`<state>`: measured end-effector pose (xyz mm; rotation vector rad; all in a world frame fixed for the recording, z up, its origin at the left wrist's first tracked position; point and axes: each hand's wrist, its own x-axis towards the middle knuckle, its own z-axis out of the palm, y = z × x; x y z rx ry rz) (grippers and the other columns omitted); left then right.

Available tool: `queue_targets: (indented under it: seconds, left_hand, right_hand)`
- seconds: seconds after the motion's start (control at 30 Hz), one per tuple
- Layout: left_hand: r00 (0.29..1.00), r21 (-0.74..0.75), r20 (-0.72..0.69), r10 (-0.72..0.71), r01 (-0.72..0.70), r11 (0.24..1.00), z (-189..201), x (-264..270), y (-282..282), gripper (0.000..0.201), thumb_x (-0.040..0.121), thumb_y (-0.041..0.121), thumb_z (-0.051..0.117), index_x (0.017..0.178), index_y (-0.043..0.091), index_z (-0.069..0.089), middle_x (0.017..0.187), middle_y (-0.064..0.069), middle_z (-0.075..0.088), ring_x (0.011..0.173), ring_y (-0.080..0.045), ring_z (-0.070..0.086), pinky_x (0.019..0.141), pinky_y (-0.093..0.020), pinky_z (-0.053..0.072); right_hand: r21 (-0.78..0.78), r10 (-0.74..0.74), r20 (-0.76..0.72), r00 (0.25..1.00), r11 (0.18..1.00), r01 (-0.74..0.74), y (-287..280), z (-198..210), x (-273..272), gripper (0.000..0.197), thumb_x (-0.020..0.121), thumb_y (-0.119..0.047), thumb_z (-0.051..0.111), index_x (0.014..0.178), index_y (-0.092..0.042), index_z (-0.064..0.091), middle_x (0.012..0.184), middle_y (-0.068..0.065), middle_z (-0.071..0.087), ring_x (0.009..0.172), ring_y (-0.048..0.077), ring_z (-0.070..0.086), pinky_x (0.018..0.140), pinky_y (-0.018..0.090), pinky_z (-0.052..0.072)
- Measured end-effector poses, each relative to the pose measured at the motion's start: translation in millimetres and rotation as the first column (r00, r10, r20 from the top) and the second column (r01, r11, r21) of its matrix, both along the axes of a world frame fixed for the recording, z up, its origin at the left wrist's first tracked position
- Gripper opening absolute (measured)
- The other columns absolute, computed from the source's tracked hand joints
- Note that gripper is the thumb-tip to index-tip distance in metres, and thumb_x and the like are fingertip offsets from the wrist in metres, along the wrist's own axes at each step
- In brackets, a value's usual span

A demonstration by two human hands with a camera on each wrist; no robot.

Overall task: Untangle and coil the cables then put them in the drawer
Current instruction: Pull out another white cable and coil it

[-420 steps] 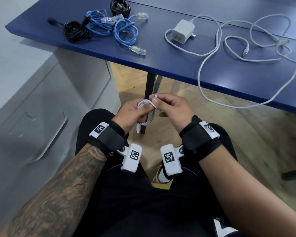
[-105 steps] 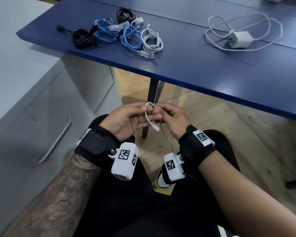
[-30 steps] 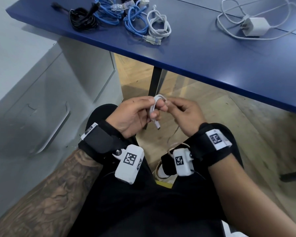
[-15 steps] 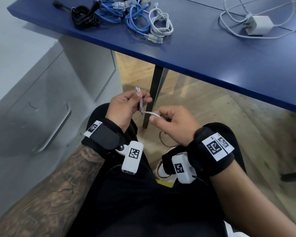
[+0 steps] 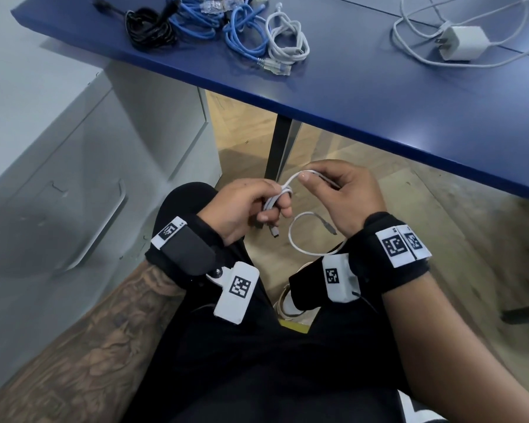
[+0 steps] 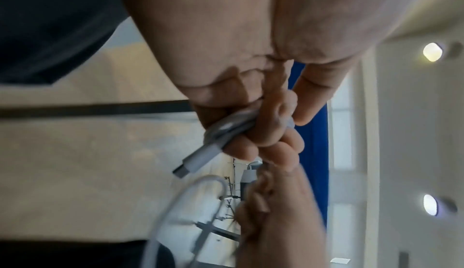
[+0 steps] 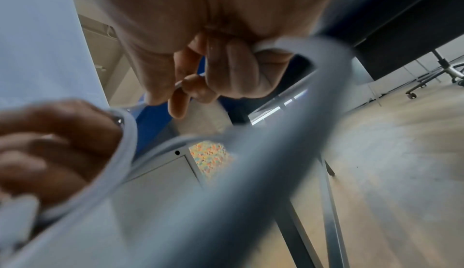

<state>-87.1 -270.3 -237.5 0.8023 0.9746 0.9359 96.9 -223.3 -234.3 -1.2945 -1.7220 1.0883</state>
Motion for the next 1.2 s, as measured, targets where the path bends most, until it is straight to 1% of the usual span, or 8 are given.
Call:
queue_targets:
  seconds: [0.13, 0.3, 0.4, 0.53, 0.67, 0.97, 1.07, 1.2]
  left_hand:
    - [0.907, -0.147, 0.41, 0.099, -0.041, 0.988, 2.1, -4.1, 0.4, 0.025, 0.089, 0.016, 0.041, 0.079, 0.002, 0.059, 0.076, -0.011, 0.059, 0.045, -0.009, 0.036, 0.065, -0.028, 0.047]
    - [0.692, -0.267, 0.625, 0.362, -0.246, 0.932, -4.1, -16.3, 7.2, 0.015, 0.09, 0.011, 0.044, 0.091, 0.002, 0.056, 0.086, -0.008, 0.058, 0.055, -0.007, 0.049, 0.08, -0.028, 0.051]
    - [0.693, -0.308, 0.519, 0.501, -0.395, 0.866, -9.8, -18.7, 8.7, 0.013, 0.096, 0.01, 0.047, 0.099, 0.002, 0.057, 0.089, -0.01, 0.066, 0.067, -0.008, 0.061, 0.089, -0.03, 0.054]
    - [0.74, -0.245, 0.341, 0.58, -0.526, 0.815, -15.7, -14.9, 8.5, 0.02, 0.101, 0.011, 0.046, 0.093, 0.003, 0.062, 0.088, -0.01, 0.069, 0.079, -0.012, 0.069, 0.088, -0.03, 0.056]
    - [0.8, -0.049, 0.082, 0.594, -0.592, 0.804, -22.5, -11.2, 10.0, 0.015, 0.099, 0.006, 0.049, 0.098, -0.001, 0.062, 0.095, -0.017, 0.068, 0.083, -0.017, 0.071, 0.083, -0.028, 0.056]
    - [0.799, 0.288, -0.482, 0.36, -0.244, 0.926, -22.8, -4.6, 7.5, 0.018, 0.096, 0.014, 0.059, 0.088, 0.004, 0.071, 0.068, 0.012, 0.067, 0.064, 0.0, 0.059, 0.07, -0.018, 0.046]
    - [0.843, 0.244, -0.493, 0.214, -0.102, 0.964, -17.7, -0.6, 5.6, 0.025, 0.095, 0.02, 0.058, 0.083, 0.0, 0.067, 0.064, -0.002, 0.064, 0.059, -0.008, 0.057, 0.064, -0.025, 0.044]
    - [0.88, 0.174, -0.47, 0.068, 0.017, 0.985, -9.4, 2.1, 3.7, 0.028, 0.08, 0.025, 0.055, 0.081, -0.001, 0.066, 0.069, -0.019, 0.06, 0.063, -0.023, 0.054, 0.068, -0.034, 0.041]
  right_hand:
    - [-0.018, 0.067, 0.043, 0.997, 0.998, -0.066, -7.3, -16.1, -7.1, 0.021, 0.099, -0.033, 0.057, 0.113, -0.031, 0.073, 0.101, -0.021, 0.072, 0.096, -0.002, 0.065, 0.089, 0.031, 0.054]
    - [-0.14, 0.281, 0.205, 0.938, 0.956, -0.256, -30.3, -32.5, -23.5, 0.021, 0.103, -0.026, 0.049, 0.116, -0.021, 0.065, 0.072, -0.014, 0.055, 0.06, 0.001, 0.048, 0.064, 0.024, 0.041]
    - [-0.158, 0.38, 0.292, 0.878, 0.924, -0.348, -40.0, -35.0, -33.2, 0.033, 0.1, -0.026, 0.054, 0.133, -0.023, 0.057, 0.103, -0.002, 0.069, 0.087, 0.007, 0.063, 0.075, 0.015, 0.04]
    - [-0.142, 0.46, 0.498, 0.735, 0.879, -0.454, -39.2, -26.8, -38.7, 0.031, 0.097, -0.033, 0.057, 0.124, -0.017, 0.056, 0.071, -0.002, 0.058, 0.068, 0.019, 0.056, 0.065, 0.033, 0.043]
    - [-0.094, 0.448, 0.522, 0.726, 0.876, -0.473, -42.7, -15.7, -38.9, 0.037, 0.094, -0.031, 0.061, 0.127, -0.014, 0.057, 0.079, 0.001, 0.065, 0.076, 0.021, 0.061, 0.072, 0.037, 0.048]
    - [-0.166, 0.341, 0.162, 0.926, 0.935, -0.314, -30.0, 11.2, -18.3, 0.026, 0.09, -0.005, 0.066, 0.113, -0.015, 0.066, 0.086, -0.001, 0.07, 0.064, -0.005, 0.058, 0.062, 0.013, 0.049]
    - [-0.363, 0.223, -0.178, 0.959, 0.891, -0.274, -22.5, 19.2, -10.6, 0.007, 0.092, 0.002, 0.062, 0.098, 0.0, 0.066, 0.077, 0.016, 0.069, 0.058, 0.018, 0.059, 0.051, 0.025, 0.052]
    - [-0.585, -0.018, -0.414, 0.91, 0.771, -0.25, -15.7, 13.5, -8.1, 0.015, 0.095, 0.001, 0.053, 0.091, -0.007, 0.063, 0.068, 0.011, 0.065, 0.034, 0.009, 0.038, 0.045, 0.025, 0.048]
